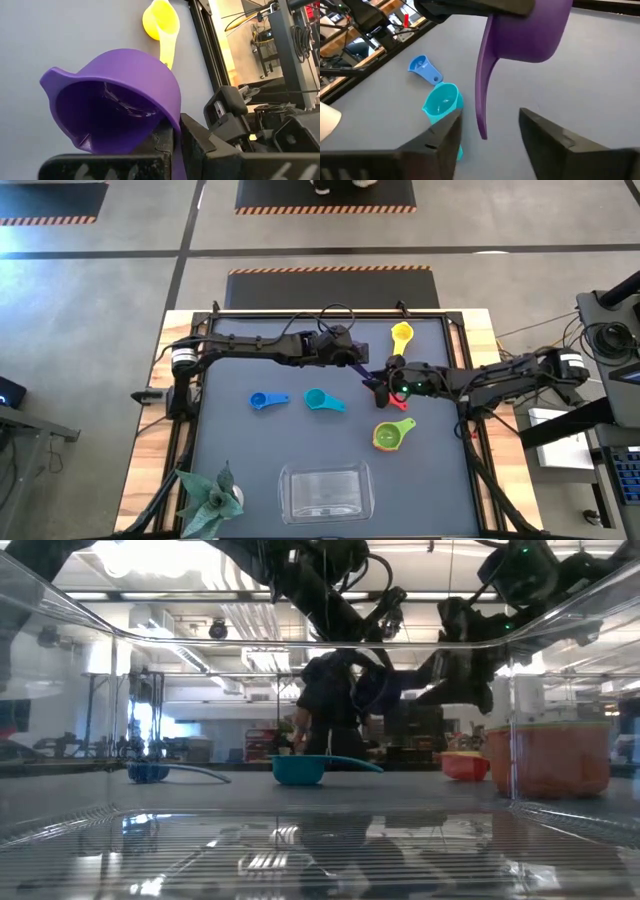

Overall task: Nest measuring cups in basket
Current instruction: Stack the purple measuring cup on top of the green measuring cup

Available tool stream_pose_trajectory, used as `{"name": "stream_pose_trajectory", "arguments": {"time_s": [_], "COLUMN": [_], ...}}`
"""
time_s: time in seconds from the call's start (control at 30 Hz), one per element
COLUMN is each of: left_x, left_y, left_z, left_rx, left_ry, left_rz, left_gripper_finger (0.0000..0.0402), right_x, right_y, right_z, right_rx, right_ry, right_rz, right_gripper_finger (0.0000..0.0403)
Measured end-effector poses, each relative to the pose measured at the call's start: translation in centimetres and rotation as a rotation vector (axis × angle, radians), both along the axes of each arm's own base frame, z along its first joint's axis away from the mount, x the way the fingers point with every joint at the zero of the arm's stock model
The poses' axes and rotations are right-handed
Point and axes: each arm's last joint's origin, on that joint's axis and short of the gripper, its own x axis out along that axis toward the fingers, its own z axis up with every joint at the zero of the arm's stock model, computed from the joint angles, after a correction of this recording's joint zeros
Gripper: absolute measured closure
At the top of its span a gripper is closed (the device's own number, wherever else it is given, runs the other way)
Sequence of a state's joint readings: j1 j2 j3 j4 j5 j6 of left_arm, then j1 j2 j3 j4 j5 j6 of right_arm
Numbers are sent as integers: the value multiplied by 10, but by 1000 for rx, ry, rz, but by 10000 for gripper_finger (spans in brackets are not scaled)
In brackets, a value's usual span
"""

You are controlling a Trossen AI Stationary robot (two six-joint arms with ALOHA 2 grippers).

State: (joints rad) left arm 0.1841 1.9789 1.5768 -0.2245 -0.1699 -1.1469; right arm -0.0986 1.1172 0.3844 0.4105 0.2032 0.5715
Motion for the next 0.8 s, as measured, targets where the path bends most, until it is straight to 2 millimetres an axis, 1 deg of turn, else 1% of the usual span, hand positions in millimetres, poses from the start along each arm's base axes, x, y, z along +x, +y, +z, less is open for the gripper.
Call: {"name": "stream_pose_trajectory", "arguments": {"time_s": [0.23,0.33,0.6,0.7,0.8], "left_x": [0,0,0,-2,-8], "left_y": [0,0,0,0,1], "left_z": [0,0,0,-1,-1], "left_rx": [-3,-3,0,13,24], "left_ry": [0,0,3,36,94], "left_rz": [-3,-3,-11,-54,-78], "left_gripper_finger": [401,401,397,377,350], "right_x": [2,2,2,2,1], "right_y": [0,0,0,1,2], "right_z": [3,3,3,3,4], "right_rx": [1,4,39,80,126], "right_ry": [-25,-28,-38,-49,-63], "right_rz": [-8,-7,-8,3,12], "right_gripper_finger": [347,385,393,394,394]}}
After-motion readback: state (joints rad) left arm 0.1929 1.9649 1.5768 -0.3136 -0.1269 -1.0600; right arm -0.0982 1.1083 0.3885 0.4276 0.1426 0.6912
